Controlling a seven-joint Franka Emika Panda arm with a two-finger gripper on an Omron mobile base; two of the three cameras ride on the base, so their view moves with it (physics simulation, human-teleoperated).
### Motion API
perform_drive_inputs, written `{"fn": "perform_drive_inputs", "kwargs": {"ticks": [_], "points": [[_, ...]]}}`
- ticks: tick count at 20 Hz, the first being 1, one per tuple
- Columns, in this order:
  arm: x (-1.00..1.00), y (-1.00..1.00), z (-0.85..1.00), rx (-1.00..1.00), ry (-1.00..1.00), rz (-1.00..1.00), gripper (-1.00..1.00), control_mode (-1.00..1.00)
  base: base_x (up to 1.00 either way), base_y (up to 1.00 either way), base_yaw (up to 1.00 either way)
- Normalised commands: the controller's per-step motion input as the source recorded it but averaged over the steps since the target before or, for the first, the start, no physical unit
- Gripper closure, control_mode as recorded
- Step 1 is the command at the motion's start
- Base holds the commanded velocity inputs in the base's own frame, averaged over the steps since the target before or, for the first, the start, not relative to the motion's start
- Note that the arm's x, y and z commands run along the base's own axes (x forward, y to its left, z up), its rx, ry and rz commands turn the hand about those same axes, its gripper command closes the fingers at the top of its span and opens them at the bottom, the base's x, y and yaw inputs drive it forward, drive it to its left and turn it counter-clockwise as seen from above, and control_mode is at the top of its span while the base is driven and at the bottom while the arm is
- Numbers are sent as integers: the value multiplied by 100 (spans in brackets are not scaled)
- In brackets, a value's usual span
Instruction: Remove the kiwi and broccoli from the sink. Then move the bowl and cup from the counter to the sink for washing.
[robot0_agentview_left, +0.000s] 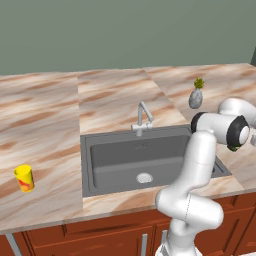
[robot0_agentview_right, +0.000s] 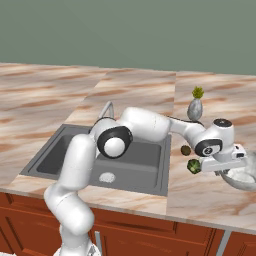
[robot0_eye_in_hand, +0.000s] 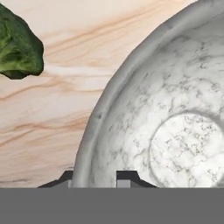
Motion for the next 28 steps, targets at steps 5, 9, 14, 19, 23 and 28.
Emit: {"fn": "perform_drive_inputs", "kwargs": {"ticks": [5, 9, 14, 19, 23, 28], "points": [[-9, 14, 46, 0, -1, 12, 100, -100, 0, 0, 0], [-9, 13, 41, 0, 1, 17, 100, -100, 0, 0, 0], [-11, 13, 41, 0, -1, 21, 100, -100, 0, 0, 0], [-8, 13, 40, 0, -2, 24, 100, -100, 0, 0, 0], [-6, 10, 35, 0, 0, 28, 100, -100, 0, 0, 0], [-11, 13, 31, 0, 0, 27, 100, -100, 0, 0, 0]]}}
